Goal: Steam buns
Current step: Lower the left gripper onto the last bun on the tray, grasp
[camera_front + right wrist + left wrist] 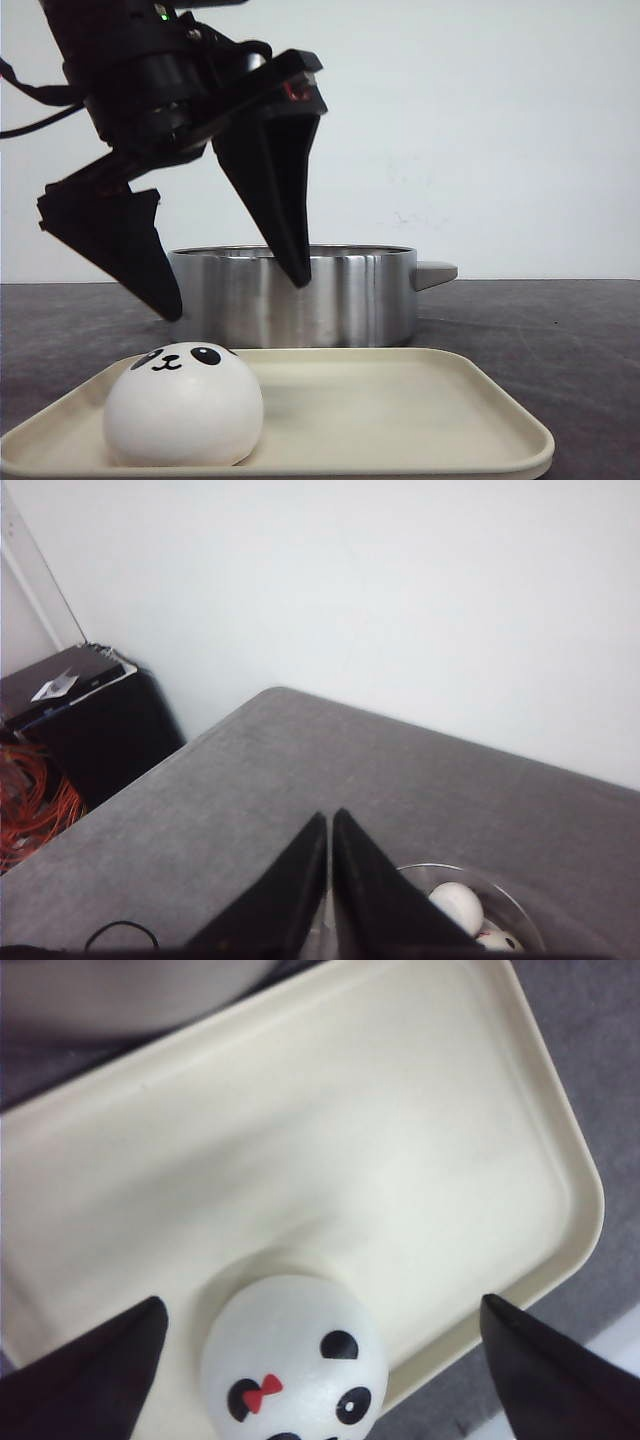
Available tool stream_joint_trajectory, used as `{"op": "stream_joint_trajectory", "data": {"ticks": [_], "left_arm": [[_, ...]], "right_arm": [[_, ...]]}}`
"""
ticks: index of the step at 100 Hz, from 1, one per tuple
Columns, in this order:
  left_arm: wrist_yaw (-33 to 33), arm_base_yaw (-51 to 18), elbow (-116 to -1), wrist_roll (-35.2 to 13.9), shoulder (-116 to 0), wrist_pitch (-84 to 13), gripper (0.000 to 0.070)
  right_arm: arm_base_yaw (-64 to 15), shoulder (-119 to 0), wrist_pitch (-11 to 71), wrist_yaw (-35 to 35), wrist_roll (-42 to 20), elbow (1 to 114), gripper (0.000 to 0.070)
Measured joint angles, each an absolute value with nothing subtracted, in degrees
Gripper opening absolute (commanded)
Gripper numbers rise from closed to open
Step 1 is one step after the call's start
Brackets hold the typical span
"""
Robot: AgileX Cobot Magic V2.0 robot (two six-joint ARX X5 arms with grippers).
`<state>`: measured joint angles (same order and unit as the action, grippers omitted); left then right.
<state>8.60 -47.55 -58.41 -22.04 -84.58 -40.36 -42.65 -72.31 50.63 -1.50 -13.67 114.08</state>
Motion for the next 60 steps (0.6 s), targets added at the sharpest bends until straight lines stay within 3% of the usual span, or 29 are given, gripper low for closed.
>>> {"op": "stream_joint_trajectory", "data": {"ticks": [60], "left_arm": [[8.99, -49.25, -58.39, -21.80, -87.74, -44.97, 0.0591]], "right_arm": [[-43.48, -70.19, 52.03, -2.39, -15.07, 114.06, 0.0000]]}}
